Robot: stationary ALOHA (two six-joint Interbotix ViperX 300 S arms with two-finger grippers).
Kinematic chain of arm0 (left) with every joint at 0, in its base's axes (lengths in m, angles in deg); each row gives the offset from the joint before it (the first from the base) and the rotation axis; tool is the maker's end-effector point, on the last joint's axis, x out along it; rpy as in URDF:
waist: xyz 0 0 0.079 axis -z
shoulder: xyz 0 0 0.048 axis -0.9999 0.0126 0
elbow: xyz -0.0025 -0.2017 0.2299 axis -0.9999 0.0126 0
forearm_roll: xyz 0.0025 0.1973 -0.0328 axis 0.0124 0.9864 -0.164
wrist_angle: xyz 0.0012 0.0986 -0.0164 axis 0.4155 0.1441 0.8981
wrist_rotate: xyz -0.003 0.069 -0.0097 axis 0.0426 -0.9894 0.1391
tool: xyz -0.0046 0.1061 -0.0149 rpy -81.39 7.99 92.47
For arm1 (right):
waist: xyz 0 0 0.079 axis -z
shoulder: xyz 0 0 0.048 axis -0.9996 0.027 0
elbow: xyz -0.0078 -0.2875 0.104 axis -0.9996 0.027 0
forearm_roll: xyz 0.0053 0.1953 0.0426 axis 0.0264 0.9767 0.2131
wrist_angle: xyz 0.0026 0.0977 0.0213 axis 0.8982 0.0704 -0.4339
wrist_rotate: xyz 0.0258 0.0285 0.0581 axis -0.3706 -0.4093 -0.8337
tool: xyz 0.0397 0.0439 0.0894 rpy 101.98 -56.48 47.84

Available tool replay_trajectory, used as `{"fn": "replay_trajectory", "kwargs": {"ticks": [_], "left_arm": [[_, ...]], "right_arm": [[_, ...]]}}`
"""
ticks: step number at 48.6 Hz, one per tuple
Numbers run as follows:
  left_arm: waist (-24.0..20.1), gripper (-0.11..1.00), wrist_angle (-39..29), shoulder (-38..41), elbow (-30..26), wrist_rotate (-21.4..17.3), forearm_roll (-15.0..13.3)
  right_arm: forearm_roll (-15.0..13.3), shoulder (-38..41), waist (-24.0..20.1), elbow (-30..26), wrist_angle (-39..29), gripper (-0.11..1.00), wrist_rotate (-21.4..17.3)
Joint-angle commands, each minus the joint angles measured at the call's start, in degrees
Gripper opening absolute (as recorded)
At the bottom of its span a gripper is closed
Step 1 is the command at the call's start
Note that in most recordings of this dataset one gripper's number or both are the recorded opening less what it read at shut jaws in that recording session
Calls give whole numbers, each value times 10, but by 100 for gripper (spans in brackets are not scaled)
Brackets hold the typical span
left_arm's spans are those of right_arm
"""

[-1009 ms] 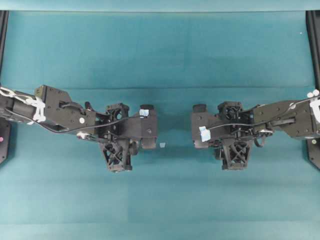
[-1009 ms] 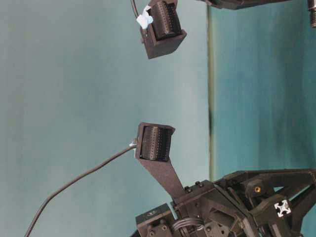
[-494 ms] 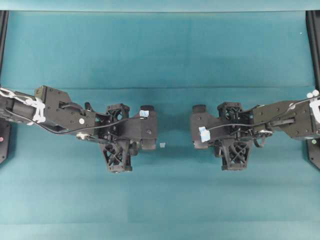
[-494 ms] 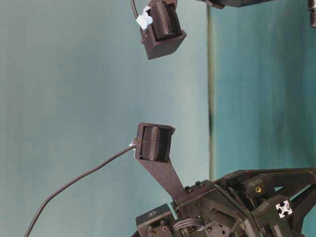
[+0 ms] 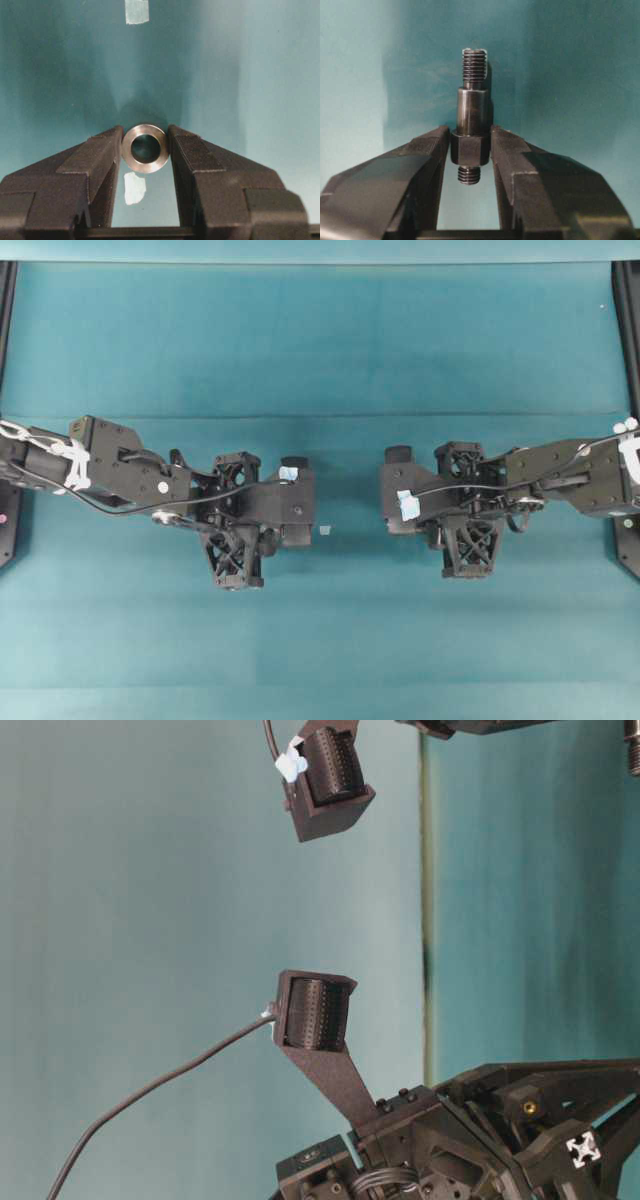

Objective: Insert the washer onto the shaft with both hands.
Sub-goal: 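Close left gripper on washer and right gripper on hex collar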

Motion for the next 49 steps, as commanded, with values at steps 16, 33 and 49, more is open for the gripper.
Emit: {"fn": "replay_trajectory", "kwargs": {"ticks": [16,33,49], "left_arm": [[5,36,1,-2,-2,0,0],[5,36,1,-2,-2,-1,0],[5,36,1,-3,-2,-1,-1]], "right_arm": [[-3,4,10,-6,4,1,5],[-3,4,10,-7,4,1,5],[-3,4,10,-7,4,1,5]]}}
